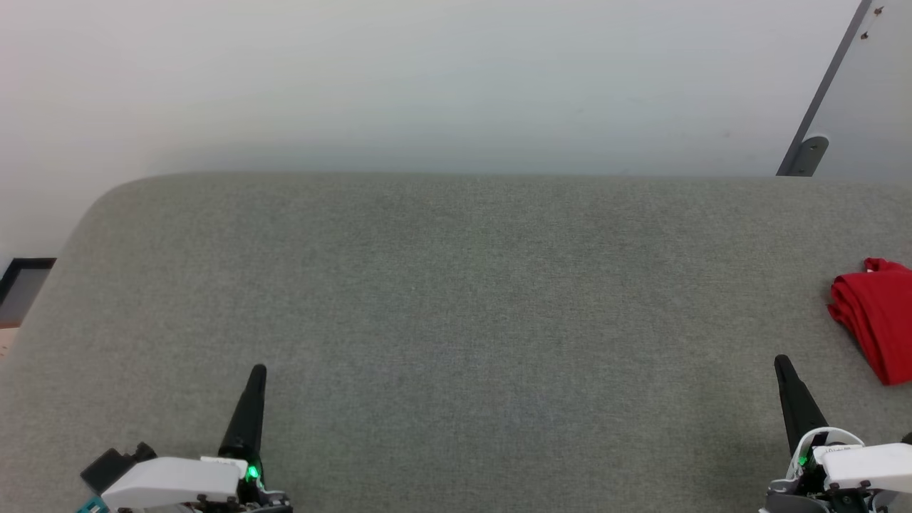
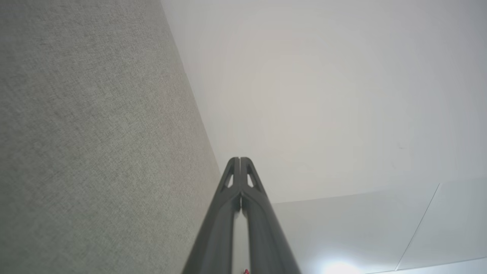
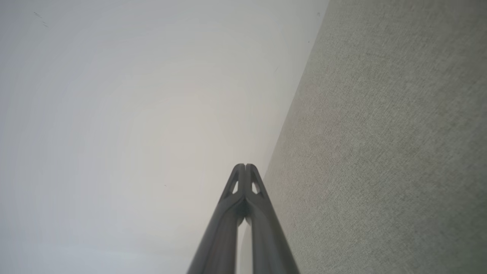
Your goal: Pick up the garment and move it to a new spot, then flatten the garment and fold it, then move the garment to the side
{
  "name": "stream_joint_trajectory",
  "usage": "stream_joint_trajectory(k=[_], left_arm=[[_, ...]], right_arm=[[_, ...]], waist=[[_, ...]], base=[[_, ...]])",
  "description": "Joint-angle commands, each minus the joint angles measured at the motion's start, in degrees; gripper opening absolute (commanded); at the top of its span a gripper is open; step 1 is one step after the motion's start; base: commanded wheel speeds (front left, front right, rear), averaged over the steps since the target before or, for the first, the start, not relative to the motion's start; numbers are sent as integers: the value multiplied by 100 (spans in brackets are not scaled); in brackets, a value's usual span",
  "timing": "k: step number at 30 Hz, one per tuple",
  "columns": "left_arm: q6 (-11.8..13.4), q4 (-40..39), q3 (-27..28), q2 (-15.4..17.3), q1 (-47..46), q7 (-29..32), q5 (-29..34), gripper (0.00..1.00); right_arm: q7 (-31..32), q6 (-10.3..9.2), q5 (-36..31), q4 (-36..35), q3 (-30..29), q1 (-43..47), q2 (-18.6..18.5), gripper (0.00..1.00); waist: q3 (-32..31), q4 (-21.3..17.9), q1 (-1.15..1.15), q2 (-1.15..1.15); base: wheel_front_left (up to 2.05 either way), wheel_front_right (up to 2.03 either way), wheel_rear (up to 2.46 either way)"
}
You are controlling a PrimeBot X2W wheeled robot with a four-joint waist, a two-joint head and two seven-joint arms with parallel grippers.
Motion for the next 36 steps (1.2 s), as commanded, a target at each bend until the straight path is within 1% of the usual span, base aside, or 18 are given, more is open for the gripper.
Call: stream_joint_trajectory(k=[1,26,36], left_arm=[[-27,10,24,-13,-102,38,-139,0],[-31,185,130,-85,-296,319,-1019,0],[-31,182,148,-101,-289,329,-970,0]], right_arm=[[42,-4,162,2,-23,-103,11,0],[267,-6,994,123,-65,-235,110,0],[266,-6,968,120,-62,-199,105,0]], waist=[[2,-5,0,0],[33,-78,0,0],[33,-78,0,0]], base=[[0,0,0],[0,0,0],[0,0,0]])
